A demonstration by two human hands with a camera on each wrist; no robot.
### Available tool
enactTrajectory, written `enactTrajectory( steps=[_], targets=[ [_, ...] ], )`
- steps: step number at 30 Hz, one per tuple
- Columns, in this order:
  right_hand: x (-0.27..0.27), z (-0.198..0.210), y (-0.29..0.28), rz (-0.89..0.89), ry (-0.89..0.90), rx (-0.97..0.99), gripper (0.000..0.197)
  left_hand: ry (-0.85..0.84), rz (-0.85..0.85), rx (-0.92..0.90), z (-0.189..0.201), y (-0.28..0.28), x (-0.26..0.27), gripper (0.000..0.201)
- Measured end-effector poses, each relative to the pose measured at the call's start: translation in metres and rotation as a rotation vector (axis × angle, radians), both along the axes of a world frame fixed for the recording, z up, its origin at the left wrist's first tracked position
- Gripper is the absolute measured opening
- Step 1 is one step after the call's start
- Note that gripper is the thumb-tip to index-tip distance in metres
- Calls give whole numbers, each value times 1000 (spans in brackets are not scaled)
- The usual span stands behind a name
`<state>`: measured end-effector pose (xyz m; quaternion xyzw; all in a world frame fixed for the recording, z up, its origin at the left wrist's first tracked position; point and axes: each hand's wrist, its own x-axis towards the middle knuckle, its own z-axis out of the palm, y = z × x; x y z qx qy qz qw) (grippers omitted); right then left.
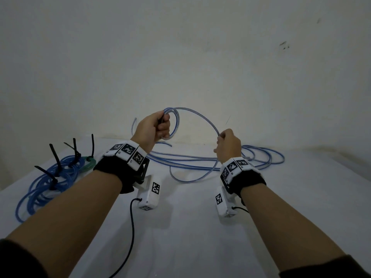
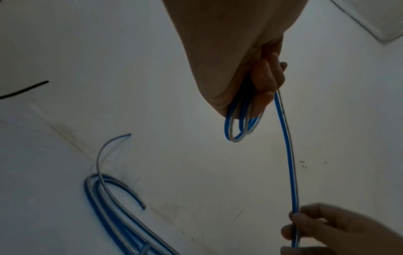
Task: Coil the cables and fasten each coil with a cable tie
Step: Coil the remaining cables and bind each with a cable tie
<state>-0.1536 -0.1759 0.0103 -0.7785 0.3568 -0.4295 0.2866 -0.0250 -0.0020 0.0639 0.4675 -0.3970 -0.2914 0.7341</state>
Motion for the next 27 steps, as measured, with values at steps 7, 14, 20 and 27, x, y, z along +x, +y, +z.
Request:
enactTrajectory(
  steps=[7,14,20,27],
  targets=[
    [4,-1,10,138,197,-188,18,-4,13,-116,0,-9,-8,31],
    [15,-1,31,410,384,-247,25,-161,155,-109,-6,-25,-11,29],
    [16,7,43,562,397,-133,26,-634,347,63,-24,-28,-9,23],
    [12,10,43,588,383,-110,18,-1133,418,386,-32,-23,-4,21]
  ],
)
